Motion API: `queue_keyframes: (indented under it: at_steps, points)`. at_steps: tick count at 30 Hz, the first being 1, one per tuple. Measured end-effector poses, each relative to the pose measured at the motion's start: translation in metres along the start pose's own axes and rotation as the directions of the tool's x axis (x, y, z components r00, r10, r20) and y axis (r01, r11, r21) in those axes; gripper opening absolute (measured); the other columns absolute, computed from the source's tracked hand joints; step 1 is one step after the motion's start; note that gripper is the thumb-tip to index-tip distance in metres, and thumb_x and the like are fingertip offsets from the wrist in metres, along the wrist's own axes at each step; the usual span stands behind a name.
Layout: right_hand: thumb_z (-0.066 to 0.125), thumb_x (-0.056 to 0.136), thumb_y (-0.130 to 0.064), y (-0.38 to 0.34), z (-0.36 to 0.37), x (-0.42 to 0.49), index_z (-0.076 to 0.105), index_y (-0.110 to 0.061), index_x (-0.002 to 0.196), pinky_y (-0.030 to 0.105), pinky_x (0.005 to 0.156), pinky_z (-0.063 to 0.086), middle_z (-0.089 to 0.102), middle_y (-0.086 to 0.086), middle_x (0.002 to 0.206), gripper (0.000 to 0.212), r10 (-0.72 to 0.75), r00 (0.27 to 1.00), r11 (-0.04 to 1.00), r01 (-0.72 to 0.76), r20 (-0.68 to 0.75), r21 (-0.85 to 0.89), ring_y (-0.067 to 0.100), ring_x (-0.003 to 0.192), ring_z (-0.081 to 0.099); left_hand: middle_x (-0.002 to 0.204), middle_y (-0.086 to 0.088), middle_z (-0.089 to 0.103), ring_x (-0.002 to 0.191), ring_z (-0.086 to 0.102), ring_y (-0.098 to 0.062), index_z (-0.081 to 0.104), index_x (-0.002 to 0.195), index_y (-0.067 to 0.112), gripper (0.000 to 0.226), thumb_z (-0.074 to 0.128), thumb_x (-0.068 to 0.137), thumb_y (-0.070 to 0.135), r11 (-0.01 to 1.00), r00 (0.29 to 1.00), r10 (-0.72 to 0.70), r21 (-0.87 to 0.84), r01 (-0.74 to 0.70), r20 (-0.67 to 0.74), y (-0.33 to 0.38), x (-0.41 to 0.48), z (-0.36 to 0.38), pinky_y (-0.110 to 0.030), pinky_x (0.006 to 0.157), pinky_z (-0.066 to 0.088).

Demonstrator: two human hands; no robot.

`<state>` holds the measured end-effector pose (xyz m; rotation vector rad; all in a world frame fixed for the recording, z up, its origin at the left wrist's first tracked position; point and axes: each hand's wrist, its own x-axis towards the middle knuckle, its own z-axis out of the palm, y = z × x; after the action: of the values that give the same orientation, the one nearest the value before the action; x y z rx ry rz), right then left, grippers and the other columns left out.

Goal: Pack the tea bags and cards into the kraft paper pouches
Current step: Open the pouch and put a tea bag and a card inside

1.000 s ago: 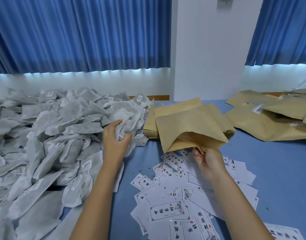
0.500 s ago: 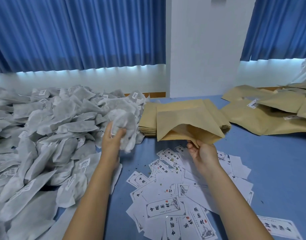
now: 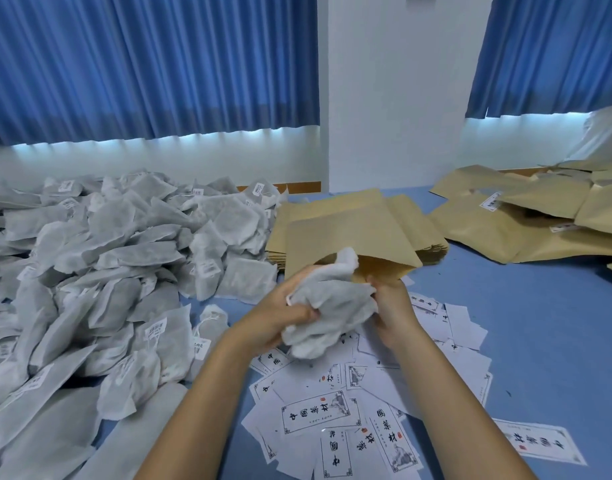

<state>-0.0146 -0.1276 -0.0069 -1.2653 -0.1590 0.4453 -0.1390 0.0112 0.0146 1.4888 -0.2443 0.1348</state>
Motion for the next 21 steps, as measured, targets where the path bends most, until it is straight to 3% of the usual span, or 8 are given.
queue_keyframes:
  at_steps: [3, 6, 8, 10, 12, 14, 17, 21]
  points:
    - [0.055, 0.090, -0.025, 0.002, 0.003, -0.005, 0.067, -0.010, 0.092, 0.037, 0.074, 0.044, 0.069, 0.012, 0.090, 0.019, -0.078, 0.997, 0.987, 0.078, 0.010, -0.144, 0.025, 0.083, 0.059, 0.117, 0.004, 0.063, 0.108, 0.058, -0.012, 0.059, 0.122, 0.022, 0.058, 0.055, 0.064, 0.016, 0.963, 0.980, 0.156, 0.241, -0.122, -0.126, -0.004, 0.010, 0.011, -0.022, 0.085, 0.046]
    - [0.044, 0.093, -0.022, 0.002, 0.006, -0.009, 0.067, -0.015, 0.077, 0.022, 0.050, 0.045, 0.065, 0.002, 0.062, 0.028, -0.150, 0.987, 0.978, 0.157, 0.055, -0.138, 0.015, 0.052, 0.058, 0.113, 0.000, 0.065, 0.108, 0.059, -0.017, 0.065, 0.115, 0.028, 0.051, 0.057, 0.064, 0.023, 0.947, 0.932, 0.270, 0.241, -0.213, -0.240, -0.006, 0.011, 0.010, -0.031, 0.089, 0.045]
    - [0.031, 0.098, -0.006, 0.004, 0.008, -0.008, 0.061, -0.008, 0.088, 0.017, 0.039, 0.039, 0.064, -0.001, 0.057, 0.032, -0.130, 0.990, 0.978, 0.137, 0.055, -0.157, 0.012, 0.042, 0.055, 0.108, 0.003, 0.066, 0.103, 0.060, -0.016, 0.067, 0.111, 0.032, 0.048, 0.059, 0.064, 0.024, 0.957, 0.919, 0.277, 0.169, -0.236, -0.281, -0.005, 0.013, 0.007, -0.031, 0.084, 0.047]
    - [0.024, 0.098, 0.001, 0.006, 0.009, -0.007, 0.053, 0.000, 0.103, 0.017, 0.035, 0.036, 0.062, 0.008, 0.064, 0.029, -0.089, 0.995, 0.972, 0.094, 0.036, -0.215, 0.012, 0.037, 0.053, 0.100, 0.000, 0.068, 0.094, 0.063, -0.016, 0.070, 0.106, 0.026, 0.046, 0.060, 0.062, 0.020, 0.974, 0.929, 0.218, 0.007, -0.226, -0.300, -0.005, 0.013, 0.005, -0.027, 0.075, 0.052]
    - [0.021, 0.097, 0.005, 0.006, 0.007, -0.007, 0.048, 0.003, 0.110, 0.019, 0.034, 0.038, 0.059, 0.016, 0.070, 0.030, -0.103, 0.995, 0.947, 0.097, -0.002, -0.307, 0.011, 0.033, 0.051, 0.085, -0.007, 0.066, 0.079, 0.063, -0.020, 0.068, 0.094, 0.011, 0.040, 0.064, 0.054, 0.015, 0.960, 0.939, -0.012, -0.268, -0.085, -0.343, -0.002, 0.013, 0.003, -0.026, 0.063, 0.054]
    - [0.023, 0.096, 0.007, 0.004, 0.004, -0.007, 0.047, 0.000, 0.108, 0.020, 0.039, 0.043, 0.059, 0.012, 0.069, 0.028, -0.185, 0.982, 0.896, 0.152, -0.040, -0.417, 0.011, 0.039, 0.056, 0.078, -0.011, 0.062, 0.067, 0.062, -0.021, 0.061, 0.087, 0.004, 0.033, 0.062, 0.055, 0.009, 0.912, 0.913, -0.248, -0.395, 0.107, -0.324, 0.003, 0.011, 0.000, -0.026, 0.057, 0.052]
    - [0.031, 0.092, 0.007, 0.003, 0.001, -0.004, 0.050, -0.007, 0.108, 0.016, 0.048, 0.035, 0.050, -0.003, 0.071, 0.028, -0.321, 0.945, 0.807, 0.238, -0.063, -0.541, 0.021, 0.067, 0.053, 0.068, -0.011, 0.062, 0.056, 0.063, -0.017, 0.061, 0.078, 0.003, 0.009, 0.058, 0.070, 0.002, 0.912, 0.870, -0.369, -0.308, 0.271, -0.327, 0.006, 0.009, 0.000, -0.022, 0.050, 0.051]
    - [0.036, 0.085, 0.012, 0.007, 0.003, -0.009, 0.051, -0.003, 0.126, 0.006, 0.047, 0.035, 0.049, -0.012, 0.073, 0.046, -0.367, 0.930, 0.755, 0.300, 0.004, -0.583, 0.005, 0.063, 0.046, 0.081, -0.006, 0.067, 0.072, 0.065, -0.014, 0.063, 0.090, 0.013, 0.014, 0.053, 0.086, 0.004, 0.945, 0.851, -0.281, 0.024, 0.325, -0.444, -0.001, 0.012, 0.005, -0.023, 0.063, 0.051]
